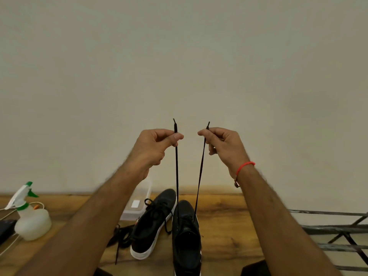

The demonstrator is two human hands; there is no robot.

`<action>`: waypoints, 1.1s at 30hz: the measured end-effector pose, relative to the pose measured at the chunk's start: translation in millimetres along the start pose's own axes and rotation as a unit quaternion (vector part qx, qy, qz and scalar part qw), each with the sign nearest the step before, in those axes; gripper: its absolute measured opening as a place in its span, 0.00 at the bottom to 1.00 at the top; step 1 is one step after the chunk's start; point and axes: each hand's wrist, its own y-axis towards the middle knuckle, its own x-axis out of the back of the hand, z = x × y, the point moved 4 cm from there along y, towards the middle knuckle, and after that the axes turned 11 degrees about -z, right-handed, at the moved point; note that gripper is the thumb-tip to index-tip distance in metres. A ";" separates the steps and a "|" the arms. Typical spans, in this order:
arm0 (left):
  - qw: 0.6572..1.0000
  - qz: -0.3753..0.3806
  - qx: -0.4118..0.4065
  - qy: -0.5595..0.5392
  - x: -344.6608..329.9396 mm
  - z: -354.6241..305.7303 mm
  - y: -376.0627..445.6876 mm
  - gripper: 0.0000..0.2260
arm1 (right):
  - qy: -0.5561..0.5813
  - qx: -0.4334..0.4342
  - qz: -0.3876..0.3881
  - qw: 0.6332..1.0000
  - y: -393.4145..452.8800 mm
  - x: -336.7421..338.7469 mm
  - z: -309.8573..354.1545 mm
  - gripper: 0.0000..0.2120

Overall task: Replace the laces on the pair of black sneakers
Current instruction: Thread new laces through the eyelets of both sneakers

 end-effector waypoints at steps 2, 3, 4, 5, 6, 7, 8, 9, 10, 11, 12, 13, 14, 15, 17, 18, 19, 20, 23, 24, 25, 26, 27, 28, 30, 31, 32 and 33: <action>0.999 -0.028 -0.021 0.022 0.2 -8.5 -0.4 0.11 | -0.011 0.009 -0.014 1.000 2.8 0.2 10.7 0.07; 0.999 -0.037 -0.029 0.017 -0.6 -11.6 0.2 0.11 | -0.011 0.010 -0.018 1.000 4.0 0.4 14.8 0.07; 0.998 -0.041 -0.037 0.011 -1.8 -15.1 0.6 0.12 | -0.010 0.010 -0.020 1.000 5.2 0.3 18.1 0.07; 0.998 -0.042 -0.048 0.013 -3.3 -18.7 0.5 0.11 | -0.011 0.011 -0.021 1.000 5.7 0.3 21.1 0.07; 0.997 -0.041 -0.061 0.022 -5.1 -22.0 0.0 0.11 | -0.015 0.014 -0.021 1.000 6.1 -0.1 23.0 0.06; 0.996 -0.041 -0.076 0.033 -7.1 -25.2 -0.5 0.10 | -0.020 0.018 -0.022 0.999 6.3 -0.6 24.5 0.06; 0.994 -0.043 -0.089 0.041 -8.9 -28.2 -0.8 0.09 | -0.021 0.022 -0.026 0.999 6.2 -0.7 25.5 0.05; 0.993 -0.047 -0.101 0.044 -10.5 -30.9 -1.1 0.08 | -0.018 0.023 -0.034 0.999 6.1 -0.4 26.3 0.05; 0.992 -0.052 -0.109 0.043 -11.9 -33.1 -1.1 0.08 | -0.010 0.023 -0.041 0.999 5.9 0.3 26.7 0.06; 0.991 -0.057 -0.114 0.042 -13.1 -34.7 -0.7 0.08 | -0.002 0.022 -0.047 0.999 5.8 1.2 27.2 0.06; 0.990 -0.061 -0.117 0.041 -13.9 -36.0 -0.3 0.08 | 0.004 0.021 -0.052 0.998 5.7 2.2 27.6 0.07; 0.990 -0.062 -0.117 0.041 -14.6 -36.8 0.4 0.08 | 0.006 0.020 -0.056 0.998 5.4 3.0 28.3 0.06; 0.991 -0.060 -0.116 0.042 -15.3 -37.6 0.9 0.08 | 0.005 0.020 -0.057 0.998 5.3 3.4 28.9 0.06; 0.990 -0.057 -0.117 0.045 -16.4 -38.2 1.4 0.08 | 0.002 0.020 -0.056 0.998 5.1 3.7 29.7 0.05; 0.989 -0.052 -0.125 0.065 -19.1 -39.2 1.7 0.07 | -0.006 0.022 -0.051 0.998 5.5 3.8 30.8 0.04; 0.988 -0.051 -0.129 0.074 -20.6 -40.1 1.5 0.08 | -0.009 0.021 -0.050 0.998 5.9 4.3 31.2 0.04; 0.987 -0.049 -0.132 0.078 -22.1 -41.2 1.2 0.08 | -0.008 0.018 -0.049 0.999 6.3 4.8 32.0 0.03; 0.987 -0.045 -0.134 0.078 -23.5 -42.4 1.0 0.07 | -0.006 0.013 -0.048 0.999 6.7 5.3 32.5 0.03; 0.987 -0.040 -0.141 0.072 -26.4 -44.5 1.2 0.05 | -0.001 0.000 -0.045 0.999 6.4 5.1 33.1 0.03; 0.986 -0.039 -0.143 0.072 -27.2 -45.2 1.3 0.04 | 0.000 -0.003 -0.044 0.999 6.0 4.8 33.1 0.03; 0.986 -0.039 -0.145 0.073 -28.2 -45.5 1.2 0.04 | 0.000 -0.003 -0.043 0.999 5.5 4.5 33.4 0.03; 0.986 -0.037 -0.145 0.075 -29.1 -45.7 1.0 0.04 | 0.001 -0.002 -0.043 0.999 4.9 4.2 33.7 0.03; 0.986 -0.036 -0.145 0.076 -30.0 -45.7 0.6 0.05 | 0.001 0.000 -0.041 0.999 4.1 3.7 34.2 0.03; 0.986 -0.035 -0.146 0.078 -30.9 -46.1 0.3 0.05 | 0.001 0.003 -0.040 0.999 3.7 3.2 34.8 0.03; 0.985 -0.034 -0.146 0.080 -31.9 -47.1 -0.2 0.05 | 0.002 0.007 -0.039 0.999 3.2 2.7 35.6 0.03; 0.986 -0.034 -0.146 0.079 -32.2 -47.5 -0.3 0.05 | 0.004 0.008 -0.039 0.999 3.1 2.7 35.8 0.03; 0.986 -0.034 -0.146 0.078 -32.8 -48.2 -0.3 0.04 | 0.005 0.010 -0.040 0.999 3.2 2.9 36.0 0.02; 0.986 -0.034 -0.146 0.077 -33.0 -48.4 -0.3 0.04 | 0.005 0.013 -0.040 0.999 3.5 3.2 36.2 0.02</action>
